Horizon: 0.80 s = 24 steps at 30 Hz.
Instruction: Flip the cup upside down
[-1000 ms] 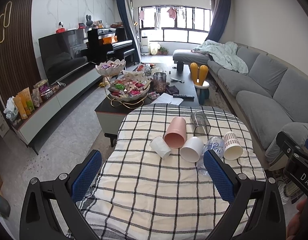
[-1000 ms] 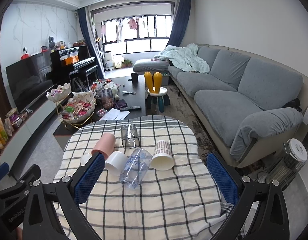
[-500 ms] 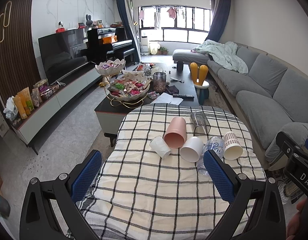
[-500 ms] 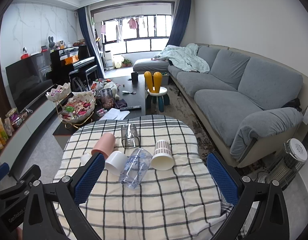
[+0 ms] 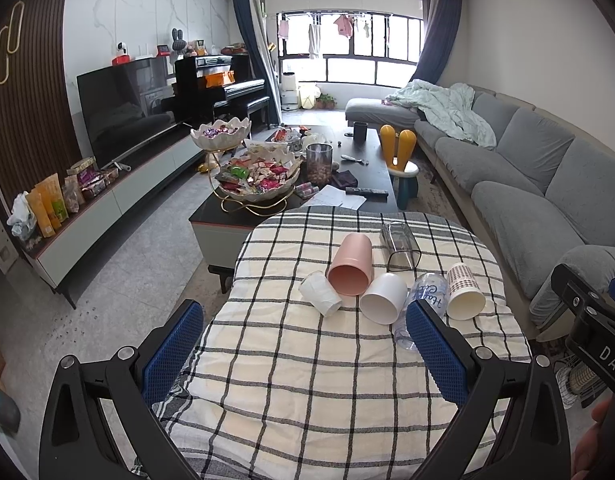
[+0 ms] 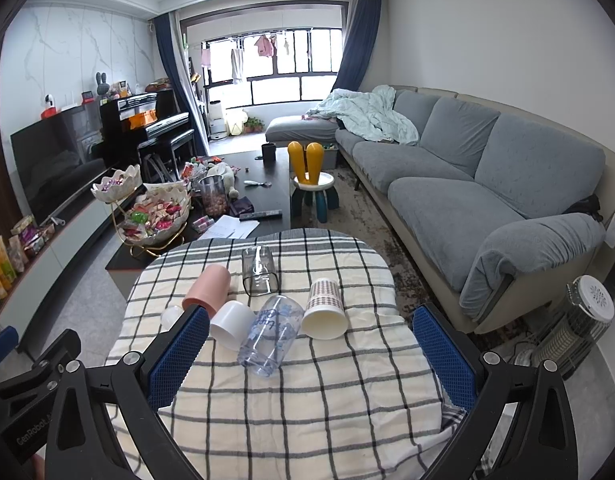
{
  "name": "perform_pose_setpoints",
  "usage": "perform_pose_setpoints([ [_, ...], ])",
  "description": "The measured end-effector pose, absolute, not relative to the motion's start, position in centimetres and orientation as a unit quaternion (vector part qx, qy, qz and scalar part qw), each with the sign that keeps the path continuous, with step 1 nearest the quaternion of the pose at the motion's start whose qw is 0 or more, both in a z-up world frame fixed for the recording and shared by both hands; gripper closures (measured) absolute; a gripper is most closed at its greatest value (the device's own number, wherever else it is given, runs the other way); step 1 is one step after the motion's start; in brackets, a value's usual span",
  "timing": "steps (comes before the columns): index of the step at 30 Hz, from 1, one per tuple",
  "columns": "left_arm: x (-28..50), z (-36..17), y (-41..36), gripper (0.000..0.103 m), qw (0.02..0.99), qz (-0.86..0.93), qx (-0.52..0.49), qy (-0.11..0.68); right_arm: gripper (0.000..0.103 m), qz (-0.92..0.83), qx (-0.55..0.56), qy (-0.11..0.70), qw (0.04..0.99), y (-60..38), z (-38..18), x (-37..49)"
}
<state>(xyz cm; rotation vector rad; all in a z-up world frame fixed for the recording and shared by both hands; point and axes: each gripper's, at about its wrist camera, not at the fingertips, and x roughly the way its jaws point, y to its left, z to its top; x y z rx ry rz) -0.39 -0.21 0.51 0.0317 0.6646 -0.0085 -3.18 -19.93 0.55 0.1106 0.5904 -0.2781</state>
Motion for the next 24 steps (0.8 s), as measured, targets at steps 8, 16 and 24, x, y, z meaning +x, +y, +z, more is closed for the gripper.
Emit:
perform_pose_setpoints([
  [8, -0.5, 0.3, -0.3, 0.000, 0.945, -0.005, 0.015, 0.327, 0.001, -0.136, 0.055, 0.291, 0.945, -20.0, 0.7, -3.0],
  [16, -0.4, 0.0, -0.2, 0.000, 0.945, -0.005, 0.015, 0.328, 0.001, -0.136, 0.054, 0.293, 0.945, -19.7, -0.1, -3.1],
  [24, 0.6, -1.6, 0.2, 0.000, 0.943, 0.006, 0.011, 0.331, 0.001, -0.128, 0.054, 0.302, 0.943, -19.6, -2.1, -1.3],
])
